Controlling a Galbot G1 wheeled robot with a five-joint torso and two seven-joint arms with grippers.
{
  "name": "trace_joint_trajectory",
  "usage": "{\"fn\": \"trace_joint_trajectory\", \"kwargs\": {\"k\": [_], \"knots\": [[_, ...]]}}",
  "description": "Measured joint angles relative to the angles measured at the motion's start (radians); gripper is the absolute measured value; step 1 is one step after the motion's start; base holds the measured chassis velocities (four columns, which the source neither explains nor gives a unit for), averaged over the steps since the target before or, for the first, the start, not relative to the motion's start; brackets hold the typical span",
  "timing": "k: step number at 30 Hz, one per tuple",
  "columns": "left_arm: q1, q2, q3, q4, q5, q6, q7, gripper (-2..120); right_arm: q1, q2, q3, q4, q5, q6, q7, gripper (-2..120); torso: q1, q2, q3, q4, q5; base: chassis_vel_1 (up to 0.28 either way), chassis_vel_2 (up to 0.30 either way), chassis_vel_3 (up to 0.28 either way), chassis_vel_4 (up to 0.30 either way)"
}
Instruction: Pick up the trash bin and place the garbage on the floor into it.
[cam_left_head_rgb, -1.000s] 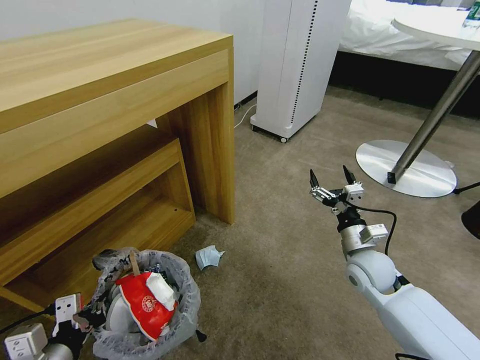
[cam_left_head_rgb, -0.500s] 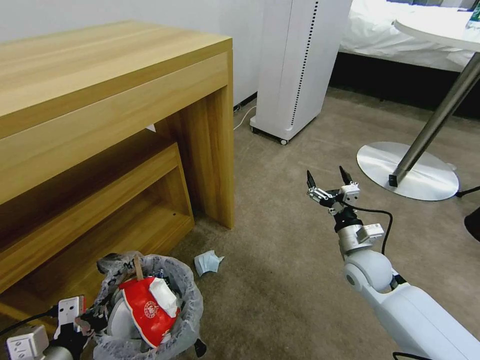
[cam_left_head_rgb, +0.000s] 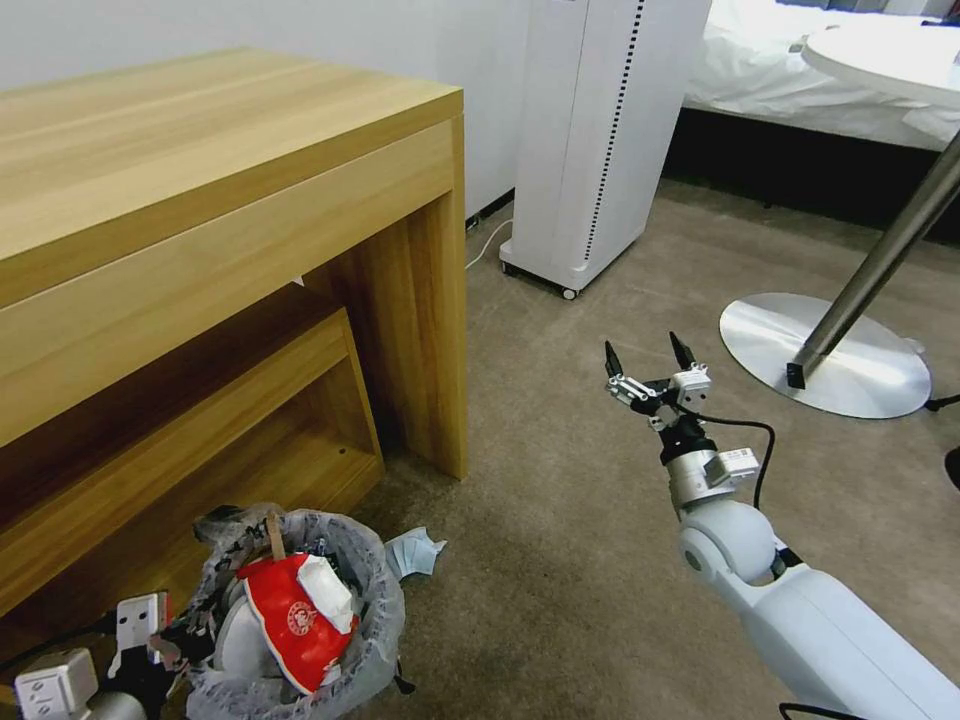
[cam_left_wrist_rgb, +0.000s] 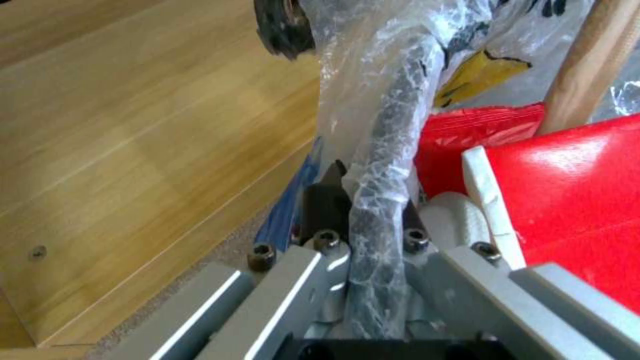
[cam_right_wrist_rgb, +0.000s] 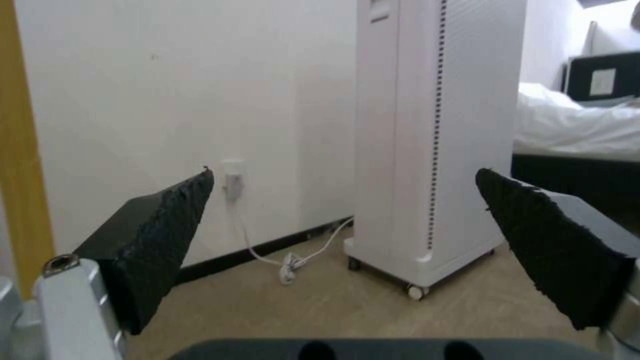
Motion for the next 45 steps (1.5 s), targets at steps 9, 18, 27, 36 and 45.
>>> {"fn": "trace_joint_trajectory", "kwargs": {"k": [9,18,27,36,45], "knots": [[-0.005,0.0,-0.003,0.012,-0.004,0.0,0.0,1,0.087,-0.041,-0.147,0.015,0.1,-0.09,0.014,100,0.0,0.0,0.0,-0.0002,0.0,0.0,0.0,0.0,0.0],[-0.031,-0.01,0.009,0.033,-0.006,-0.002,-0.004,1,0.322,-0.077,-0.478,-0.032,0.409,-0.262,-0.027,100,0.0,0.0,0.0,0.0005,0.0002,0.0,0.0,0.0,0.0],[-0.083,0.012,0.043,0.08,-0.01,0.011,-0.013,1,0.405,-0.052,-0.661,-0.092,0.511,-0.469,-0.021,100,0.0,0.0,0.0,0.0002,0.0,0.0,0.0,0.0,0.0],[-0.096,0.006,0.046,0.093,-0.008,0.01,-0.011,1,0.474,-0.002,-0.804,-0.148,0.546,-0.533,-0.05,100,0.0,0.0,0.0,0.0001,-0.0001,0.0,0.0,0.0,0.0],[-0.1,0.011,0.038,0.101,-0.01,0.009,-0.009,1,0.484,0.0,-0.843,-0.165,0.499,-0.539,-0.062,100,0.0,0.0,0.0,0.0,0.0001,0.0,0.0,0.0,0.0]]}}
